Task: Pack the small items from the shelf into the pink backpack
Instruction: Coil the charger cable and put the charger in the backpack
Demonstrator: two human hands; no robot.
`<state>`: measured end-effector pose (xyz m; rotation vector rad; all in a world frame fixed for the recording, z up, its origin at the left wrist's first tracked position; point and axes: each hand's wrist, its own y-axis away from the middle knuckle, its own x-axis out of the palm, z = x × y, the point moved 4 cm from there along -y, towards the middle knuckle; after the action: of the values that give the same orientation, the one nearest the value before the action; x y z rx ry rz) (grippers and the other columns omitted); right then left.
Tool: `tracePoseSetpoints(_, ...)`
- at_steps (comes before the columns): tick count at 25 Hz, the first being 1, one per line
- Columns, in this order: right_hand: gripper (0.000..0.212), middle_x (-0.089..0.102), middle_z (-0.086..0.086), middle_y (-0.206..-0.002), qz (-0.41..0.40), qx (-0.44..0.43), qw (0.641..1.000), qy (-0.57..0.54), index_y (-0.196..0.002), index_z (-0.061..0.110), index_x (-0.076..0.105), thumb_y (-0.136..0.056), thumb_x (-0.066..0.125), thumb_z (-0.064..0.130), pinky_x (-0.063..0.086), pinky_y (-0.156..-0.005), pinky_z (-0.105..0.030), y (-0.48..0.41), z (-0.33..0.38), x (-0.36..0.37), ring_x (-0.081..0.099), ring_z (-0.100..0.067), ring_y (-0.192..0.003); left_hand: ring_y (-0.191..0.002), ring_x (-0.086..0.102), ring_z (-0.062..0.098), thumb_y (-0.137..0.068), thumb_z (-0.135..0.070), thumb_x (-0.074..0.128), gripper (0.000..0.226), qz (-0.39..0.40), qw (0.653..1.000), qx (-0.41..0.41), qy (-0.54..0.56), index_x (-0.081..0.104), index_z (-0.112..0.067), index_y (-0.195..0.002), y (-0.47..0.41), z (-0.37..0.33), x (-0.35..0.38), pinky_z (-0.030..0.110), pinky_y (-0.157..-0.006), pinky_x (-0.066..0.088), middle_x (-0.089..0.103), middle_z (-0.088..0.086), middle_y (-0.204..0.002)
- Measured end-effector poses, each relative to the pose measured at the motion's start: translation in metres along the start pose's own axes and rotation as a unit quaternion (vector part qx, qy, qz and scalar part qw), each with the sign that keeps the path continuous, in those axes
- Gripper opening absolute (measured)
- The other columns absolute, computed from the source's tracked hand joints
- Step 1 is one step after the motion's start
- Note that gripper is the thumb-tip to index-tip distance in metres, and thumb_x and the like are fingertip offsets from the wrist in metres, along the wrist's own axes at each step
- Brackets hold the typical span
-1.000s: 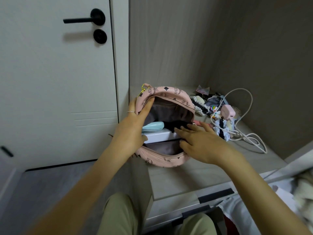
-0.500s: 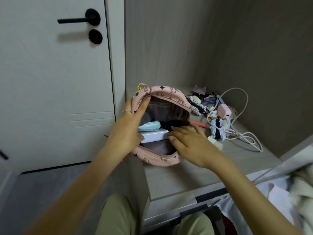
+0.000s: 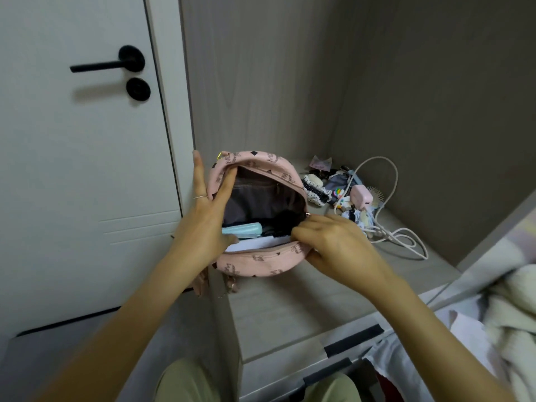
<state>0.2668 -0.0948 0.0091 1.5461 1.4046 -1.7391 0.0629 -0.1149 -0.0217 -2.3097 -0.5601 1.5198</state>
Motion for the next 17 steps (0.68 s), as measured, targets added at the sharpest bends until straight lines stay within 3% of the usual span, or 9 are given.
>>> tracePoseSetpoints(2, 0.020, 0.066, 0.001, -0.075, -0.031, 0.026, 0.999, 0.012, -0.078, 0.013, 0.064, -0.061, 0.062, 0.002, 0.048, -0.060, -0.030, 0.005, -0.012, -0.006, 0.063, -0.024, -0.076, -0.114, 0.055, 0.039, -0.057, -0.015, 0.089, 0.135, -0.009, 1.000, 0.006, 0.025, -0.012, -0.042, -0.144, -0.004, -0.009, 0.007, 0.024, -0.055, 0.046, -0.045, 0.001, -0.144)
tracePoseSetpoints(3, 0.022, 0.067, 0.001, -0.077, -0.036, 0.054, 0.998, 0.016, -0.079, 0.014, 0.065, -0.062, 0.063, 0.000, 0.048, -0.060, -0.030, 0.009, -0.021, -0.008, 0.063, -0.024, -0.078, -0.115, 0.054, 0.039, -0.057, -0.017, 0.089, 0.133, -0.010, 0.999, 0.014, 0.029, -0.009, -0.040, -0.145, -0.006, -0.017, 0.012, 0.026, -0.057, 0.049, -0.043, 0.003, -0.145)
tracePoseSetpoints(6, 0.025, 0.067, 0.007, -0.090, 0.073, 0.145, 0.980, -0.114, -0.091, 0.021, 0.065, -0.071, 0.068, 0.006, 0.050, -0.068, -0.030, 0.028, -0.058, 0.002, 0.064, -0.017, -0.088, -0.076, 0.060, 0.026, -0.061, -0.023, 0.086, 0.130, -0.001, 0.998, 0.058, -0.017, -0.012, -0.042, -0.144, -0.016, -0.041, 0.027, 0.025, -0.048, 0.047, -0.042, 0.004, -0.146)
tracePoseSetpoints(8, 0.023, 0.068, 0.007, -0.099, 0.138, 0.155, 0.911, -0.357, -0.099, 0.022, 0.067, -0.076, 0.068, 0.015, 0.051, -0.079, -0.025, 0.038, -0.077, 0.007, 0.064, -0.012, -0.093, -0.070, 0.057, 0.020, -0.063, -0.026, 0.085, 0.128, 0.007, 0.998, 0.067, -0.021, -0.013, -0.046, -0.142, -0.021, -0.040, 0.035, 0.025, -0.047, 0.046, -0.037, 0.001, -0.149)
tracePoseSetpoints(10, 0.014, 0.071, 0.002, -0.093, -0.020, 0.216, 0.833, -0.508, -0.090, 0.020, 0.070, -0.082, 0.059, 0.018, 0.049, -0.077, -0.017, 0.039, -0.109, 0.014, 0.065, -0.010, -0.089, -0.096, 0.059, 0.023, -0.068, -0.025, 0.082, 0.117, 0.031, 0.998, 0.048, 0.035, -0.005, -0.053, -0.141, -0.022, -0.029, 0.036, 0.028, -0.074, 0.054, -0.026, -0.006, -0.153)
tracePoseSetpoints(12, 0.018, 0.069, 0.001, -0.083, -0.233, 0.375, 0.759, -0.478, -0.079, 0.019, 0.068, -0.084, 0.052, 0.014, 0.048, -0.075, -0.021, 0.044, -0.160, 0.033, 0.062, -0.010, -0.080, -0.120, 0.040, 0.007, -0.074, -0.021, 0.078, 0.099, 0.032, 0.992, 0.050, 0.111, 0.013, -0.050, -0.142, -0.019, -0.022, 0.035, 0.018, -0.100, 0.032, -0.014, -0.007, -0.154)
tracePoseSetpoints(13, 0.013, 0.068, -0.003, -0.091, -0.262, 0.468, 0.741, -0.405, -0.087, 0.016, 0.066, -0.085, 0.054, 0.015, 0.048, -0.079, -0.028, 0.048, -0.185, 0.048, 0.060, -0.013, -0.084, -0.127, 0.028, -0.001, -0.076, -0.020, 0.076, 0.090, 0.020, 0.989, 0.060, 0.134, 0.022, -0.047, -0.142, -0.018, -0.023, 0.033, 0.016, -0.105, 0.021, -0.009, -0.005, -0.155)
tracePoseSetpoints(15, 0.036, 0.060, -0.015, -0.118, -0.119, 0.605, 0.741, -0.267, -0.117, 0.009, 0.056, -0.086, 0.060, 0.027, 0.046, -0.092, -0.043, 0.050, -0.224, 0.083, 0.055, -0.028, -0.106, -0.138, 0.014, 0.007, -0.078, -0.019, 0.073, 0.073, -0.004, 0.984, 0.074, 0.159, 0.038, -0.036, -0.139, -0.017, -0.028, 0.026, 0.025, -0.112, 0.015, 0.004, 0.001, -0.154)
tracePoseSetpoints(17, 0.057, 0.054, -0.019, -0.127, 0.014, 0.630, 0.746, -0.214, -0.129, 0.006, 0.046, -0.084, 0.064, 0.035, 0.046, -0.092, -0.045, 0.047, -0.247, 0.106, 0.051, -0.036, -0.114, -0.139, 0.016, 0.017, -0.078, -0.023, 0.072, 0.059, -0.016, 0.985, 0.060, 0.160, 0.050, -0.032, -0.132, -0.017, -0.035, 0.018, 0.029, -0.110, 0.016, 0.017, 0.003, -0.151)
